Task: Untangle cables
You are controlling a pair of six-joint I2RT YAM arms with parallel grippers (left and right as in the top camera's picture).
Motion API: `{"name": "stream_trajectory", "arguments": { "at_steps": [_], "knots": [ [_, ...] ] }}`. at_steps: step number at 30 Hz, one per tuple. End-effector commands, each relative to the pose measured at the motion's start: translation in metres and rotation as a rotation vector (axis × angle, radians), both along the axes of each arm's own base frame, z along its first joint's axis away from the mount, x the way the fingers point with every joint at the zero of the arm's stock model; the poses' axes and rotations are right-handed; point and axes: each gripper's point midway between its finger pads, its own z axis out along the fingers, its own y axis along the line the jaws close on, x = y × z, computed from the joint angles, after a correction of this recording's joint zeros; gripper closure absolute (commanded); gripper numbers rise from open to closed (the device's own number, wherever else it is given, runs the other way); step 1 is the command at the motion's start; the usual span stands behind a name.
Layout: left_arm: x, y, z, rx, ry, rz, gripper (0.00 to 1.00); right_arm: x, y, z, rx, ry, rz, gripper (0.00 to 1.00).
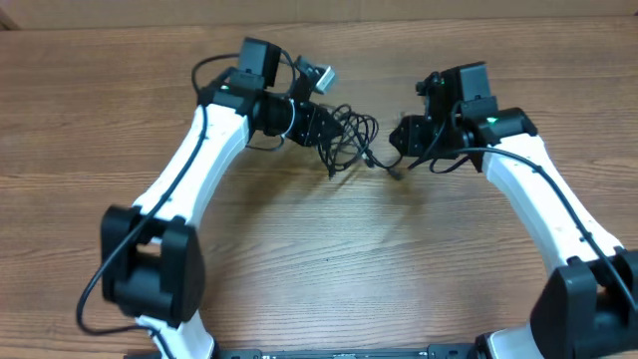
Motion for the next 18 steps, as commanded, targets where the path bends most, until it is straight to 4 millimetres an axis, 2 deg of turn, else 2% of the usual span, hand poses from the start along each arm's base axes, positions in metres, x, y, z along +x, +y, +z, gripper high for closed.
{"name": "stream_trajectory", "arguments": {
  "at_steps": [1,4,6,10,13,16,18],
  "knots": [
    [-0.007,-0.004,0.032,-0.052,-0.08,-0.042,0.96,-0.003,0.017,-0.012,-0.002,0.016,0.073,0.63],
    [-0.007,-0.004,0.032,-0.052,-0.067,-0.036,0.96,-0.011,0.038,-0.013,0.017,0.0,0.191,0.62],
    [-0.007,-0.005,0.032,-0.057,-0.057,-0.031,0.96,-0.011,0.045,-0.012,0.019,-0.015,0.209,0.6],
    [-0.008,-0.005,0.033,-0.063,-0.032,-0.017,0.96,-0.01,0.052,-0.01,0.023,-0.034,0.224,0.49],
    [-0.009,-0.007,0.035,-0.085,-0.004,-0.01,0.96,-0.01,0.052,-0.01,0.027,-0.03,0.216,0.48],
    [-0.017,-0.016,0.052,-0.185,0.0,-0.075,0.96,-0.008,0.053,-0.009,0.068,0.015,0.119,0.51],
    [-0.017,-0.018,0.057,-0.21,-0.005,-0.085,0.96,-0.005,0.052,-0.008,0.139,0.098,-0.062,0.53]
  ]
}}
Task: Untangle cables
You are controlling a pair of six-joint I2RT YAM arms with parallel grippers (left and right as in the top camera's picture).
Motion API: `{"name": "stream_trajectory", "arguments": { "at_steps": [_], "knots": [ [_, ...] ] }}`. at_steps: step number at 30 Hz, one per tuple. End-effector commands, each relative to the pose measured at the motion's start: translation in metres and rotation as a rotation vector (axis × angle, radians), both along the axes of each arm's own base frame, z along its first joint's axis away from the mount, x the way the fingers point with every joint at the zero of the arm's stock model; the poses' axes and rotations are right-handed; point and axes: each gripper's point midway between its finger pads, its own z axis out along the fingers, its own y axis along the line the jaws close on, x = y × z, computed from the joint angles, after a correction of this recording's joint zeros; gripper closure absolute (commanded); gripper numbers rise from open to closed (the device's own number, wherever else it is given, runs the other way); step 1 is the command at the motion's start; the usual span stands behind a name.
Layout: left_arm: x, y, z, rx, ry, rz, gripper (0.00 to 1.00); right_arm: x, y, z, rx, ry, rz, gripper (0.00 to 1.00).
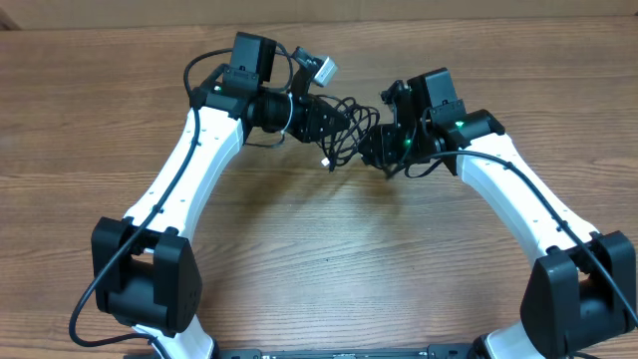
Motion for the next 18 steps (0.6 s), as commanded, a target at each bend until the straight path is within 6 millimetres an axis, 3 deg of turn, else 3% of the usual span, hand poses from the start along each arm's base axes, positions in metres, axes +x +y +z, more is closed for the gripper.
{"name": "stream_trajectory", "arguments": {
  "at_steps": [1,6,10,13,16,18],
  "knots": [
    [-0.01,-0.008,0.024,-0.092,0.003,-0.052,0.96,0.004,0.0,0.0,0.079,0.123,-0.233,0.54],
    [-0.016,-0.011,0.031,-0.135,0.016,-0.085,0.96,0.01,-0.009,-0.006,0.154,0.261,-0.57,0.56],
    [-0.016,-0.011,0.031,-0.135,0.016,-0.085,0.96,0.016,-0.007,-0.005,0.199,0.267,-0.624,0.56],
    [-0.018,-0.012,0.033,-0.147,0.02,-0.096,0.96,0.016,-0.007,-0.005,0.209,0.28,-0.644,0.63],
    [-0.025,-0.022,0.034,-0.153,0.019,-0.126,0.96,0.012,0.0,-0.005,0.207,0.283,-0.625,0.63],
    [-0.031,-0.03,0.037,-0.166,0.011,-0.154,0.96,0.009,0.008,-0.005,0.204,0.283,-0.606,0.7]
  ]
}}
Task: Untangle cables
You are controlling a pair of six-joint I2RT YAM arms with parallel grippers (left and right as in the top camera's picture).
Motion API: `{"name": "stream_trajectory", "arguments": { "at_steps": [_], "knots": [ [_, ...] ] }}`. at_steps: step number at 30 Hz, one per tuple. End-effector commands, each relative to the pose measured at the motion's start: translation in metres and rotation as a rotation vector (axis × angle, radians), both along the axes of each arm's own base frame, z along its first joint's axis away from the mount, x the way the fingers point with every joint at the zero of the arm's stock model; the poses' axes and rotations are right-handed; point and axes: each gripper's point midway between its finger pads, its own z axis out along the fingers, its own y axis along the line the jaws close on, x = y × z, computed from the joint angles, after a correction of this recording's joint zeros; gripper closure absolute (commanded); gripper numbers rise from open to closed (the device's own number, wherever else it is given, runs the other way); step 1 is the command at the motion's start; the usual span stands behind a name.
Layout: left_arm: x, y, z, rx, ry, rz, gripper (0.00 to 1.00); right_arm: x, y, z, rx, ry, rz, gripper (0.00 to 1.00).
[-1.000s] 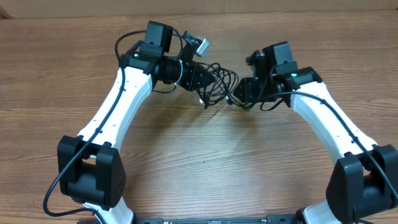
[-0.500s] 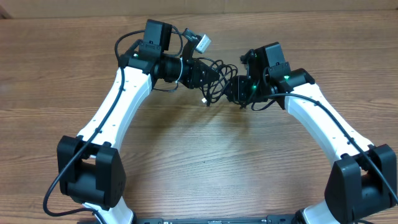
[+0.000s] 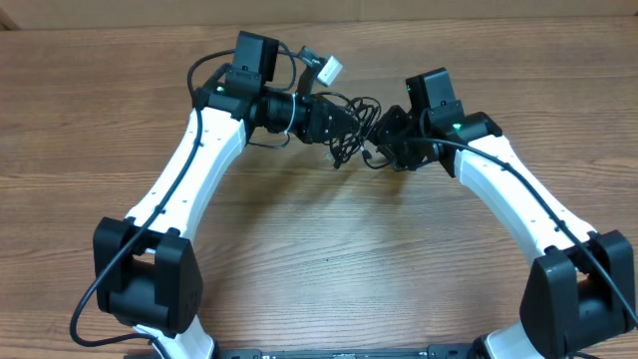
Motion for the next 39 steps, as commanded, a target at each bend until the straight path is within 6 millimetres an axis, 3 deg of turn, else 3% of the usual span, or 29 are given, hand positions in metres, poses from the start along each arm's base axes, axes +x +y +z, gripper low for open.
{"name": "stream_trajectory", "arguments": {
  "at_steps": [1,12,16,21,26,29,31,32,35,39],
  "knots": [
    [-0.019,-0.019,0.024,-0.085,-0.022,-0.091,0.96,-0.005,0.01,-0.005,-0.007,0.007,0.01,0.72],
    [-0.024,-0.027,0.042,-0.169,-0.011,-0.138,0.96,-0.006,0.018,-0.002,0.006,-0.004,0.027,0.78],
    [-0.024,-0.027,0.042,-0.171,-0.015,-0.139,0.96,0.006,0.023,0.006,0.044,-0.047,0.003,0.67],
    [-0.023,-0.028,0.043,-0.172,-0.011,-0.135,0.96,0.013,0.03,0.014,0.121,-0.03,-0.087,0.67],
    [-0.008,-0.022,0.033,-0.111,-0.042,-0.063,0.96,-0.003,0.053,0.022,0.23,0.029,-0.005,0.83],
    [0.033,0.007,0.008,0.041,0.035,0.193,0.95,-0.01,0.054,0.02,0.231,0.052,0.017,0.84],
    [0.054,0.034,-0.012,0.149,0.092,0.363,0.96,-0.007,0.051,0.018,0.215,0.045,0.004,0.96],
    [0.061,0.05,-0.025,0.227,0.115,0.452,0.96,-0.007,0.051,0.018,0.213,0.044,0.002,0.96],
    [0.067,0.084,-0.054,0.421,0.147,0.612,0.96,-0.007,0.049,0.017,0.201,0.041,-0.003,0.96],
    [0.056,0.127,-0.086,0.696,0.163,0.743,0.96,-0.013,0.039,0.006,0.129,0.058,0.002,0.96]
  ]
}}
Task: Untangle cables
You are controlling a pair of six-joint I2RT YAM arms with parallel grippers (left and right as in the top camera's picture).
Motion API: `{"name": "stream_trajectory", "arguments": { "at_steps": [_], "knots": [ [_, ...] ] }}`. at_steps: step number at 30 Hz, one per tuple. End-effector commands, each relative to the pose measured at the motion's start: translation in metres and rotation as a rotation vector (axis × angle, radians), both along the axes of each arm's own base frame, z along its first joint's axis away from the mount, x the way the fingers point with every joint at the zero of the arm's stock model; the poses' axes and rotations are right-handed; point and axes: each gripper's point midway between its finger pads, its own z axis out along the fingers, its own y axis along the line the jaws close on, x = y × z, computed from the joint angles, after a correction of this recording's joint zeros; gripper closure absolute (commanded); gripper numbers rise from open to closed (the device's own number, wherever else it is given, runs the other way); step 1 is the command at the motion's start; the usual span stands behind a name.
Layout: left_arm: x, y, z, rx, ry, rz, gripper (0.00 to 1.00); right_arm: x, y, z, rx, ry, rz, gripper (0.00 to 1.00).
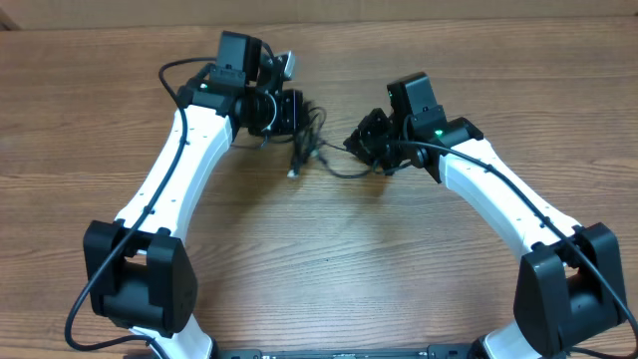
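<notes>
Black cables (pixel 311 128) hang in a loose bunch at the tip of my left gripper (pixel 297 112), which looks shut on them at the back of the wooden table (pixel 319 269). One strand (pixel 339 168) runs from the bunch along the table to my right gripper (pixel 361 142), which looks shut on its end. A loose end with a small light plug (pixel 292 173) dangles down from the bunch. A silver-white connector (pixel 287 63) sticks up behind the left wrist. The fingertips of both grippers are partly hidden by cable and wrist.
Both white arms reach in from the near edge, their black bases (pixel 135 294) (pixel 573 289) at the front corners. Each arm's own black lead (pixel 174 75) loops beside its wrist. The table's far edge (pixel 319 18) lies just behind the grippers.
My left gripper has moved left with the bunch, and the right gripper has shifted slightly left. The tight knot between them has opened into a bunch at the left with one strand across.
First the grippers stood apart, the bunch at the left one and a cable end at the right. Then the right gripper was up against the bunch, and stayed close. Now the grippers are apart again, with the cables drawn out between them.
</notes>
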Motion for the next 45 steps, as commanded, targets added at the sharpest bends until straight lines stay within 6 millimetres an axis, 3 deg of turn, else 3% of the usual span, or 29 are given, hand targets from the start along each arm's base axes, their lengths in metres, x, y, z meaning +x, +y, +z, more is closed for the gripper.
{"name": "stream_trajectory", "arguments": {
  "at_steps": [1,2,4,6,10,16,20,24,27,30,35,39,45],
  "knots": [
    [0.004,0.049,-0.023,0.312,-0.005,0.161,0.96,-0.005,-0.008,0.001,-0.063,-0.01,0.004,0.96],
    [0.002,0.057,-0.027,0.355,0.004,0.177,0.96,-0.007,-0.013,-0.003,-0.094,-0.004,0.005,0.96],
    [-0.002,0.064,-0.033,0.388,0.022,0.185,0.69,-0.008,-0.014,-0.003,-0.125,-0.049,0.079,0.86],
    [-0.003,0.064,-0.035,0.389,0.026,0.184,0.57,-0.011,-0.015,-0.005,-0.146,-0.061,0.114,0.75],
    [-0.003,0.063,-0.035,0.39,0.025,0.183,0.5,-0.015,-0.019,-0.009,-0.17,-0.041,0.109,0.74],
    [-0.006,0.068,-0.041,0.433,0.02,0.143,0.49,-0.014,-0.019,-0.009,-0.175,-0.053,0.127,0.75],
    [-0.004,0.049,-0.038,0.375,-0.04,-0.012,0.6,-0.014,-0.019,-0.009,-0.177,-0.063,0.133,0.75],
    [0.008,0.046,-0.042,0.37,-0.071,-0.007,0.63,-0.013,-0.019,-0.008,-0.182,-0.078,0.151,0.75],
    [0.014,0.042,-0.063,0.367,-0.046,-0.016,0.65,-0.013,-0.019,-0.008,-0.182,-0.077,0.15,0.76],
    [0.012,0.035,-0.095,0.344,0.024,-0.046,0.75,-0.013,-0.019,-0.008,-0.182,-0.077,0.151,0.76],
    [0.015,0.031,-0.141,0.343,0.086,-0.062,0.79,-0.013,-0.019,-0.008,-0.182,-0.076,0.15,0.76],
    [0.022,0.037,-0.154,0.387,0.068,-0.068,0.79,-0.013,-0.019,-0.008,-0.182,-0.076,0.15,0.76],
    [0.03,0.045,-0.153,0.449,0.019,-0.084,0.77,-0.013,-0.019,-0.008,-0.183,-0.077,0.15,0.76]
  ]
}}
